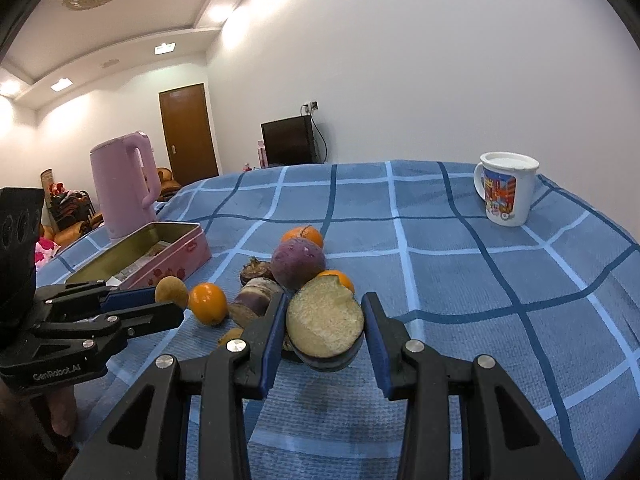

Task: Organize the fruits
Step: 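Lift both held items and carry them toward the pink tin box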

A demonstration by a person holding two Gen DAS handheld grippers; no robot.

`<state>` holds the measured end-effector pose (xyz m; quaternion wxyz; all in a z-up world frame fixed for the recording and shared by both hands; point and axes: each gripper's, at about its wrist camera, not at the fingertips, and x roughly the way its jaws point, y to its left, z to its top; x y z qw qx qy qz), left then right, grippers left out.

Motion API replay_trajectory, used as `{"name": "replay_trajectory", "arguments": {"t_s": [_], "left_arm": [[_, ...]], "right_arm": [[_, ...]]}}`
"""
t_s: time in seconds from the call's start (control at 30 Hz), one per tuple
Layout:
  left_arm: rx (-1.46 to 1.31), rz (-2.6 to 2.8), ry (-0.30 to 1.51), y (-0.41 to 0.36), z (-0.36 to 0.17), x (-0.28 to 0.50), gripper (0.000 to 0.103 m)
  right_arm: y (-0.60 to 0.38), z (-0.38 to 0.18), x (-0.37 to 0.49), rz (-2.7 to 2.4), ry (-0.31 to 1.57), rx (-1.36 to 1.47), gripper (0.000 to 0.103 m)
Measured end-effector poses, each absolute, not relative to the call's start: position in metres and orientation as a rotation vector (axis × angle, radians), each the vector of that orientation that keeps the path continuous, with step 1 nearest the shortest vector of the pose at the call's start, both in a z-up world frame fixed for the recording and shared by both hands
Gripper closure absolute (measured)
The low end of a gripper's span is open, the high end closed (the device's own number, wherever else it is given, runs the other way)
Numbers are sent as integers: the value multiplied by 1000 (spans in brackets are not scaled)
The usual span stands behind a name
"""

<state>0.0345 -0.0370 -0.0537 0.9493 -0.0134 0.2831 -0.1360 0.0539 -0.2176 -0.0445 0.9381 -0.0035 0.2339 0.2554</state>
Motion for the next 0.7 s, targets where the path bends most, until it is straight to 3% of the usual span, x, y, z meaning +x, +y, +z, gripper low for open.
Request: {"name": "replay_trajectory", "arguments": {"t_s": [0.7], "left_arm": [[38,-216,479,-42,-47,16,75]], "right_arm": [[-220,-41,40,548,389,-11,63]]}}
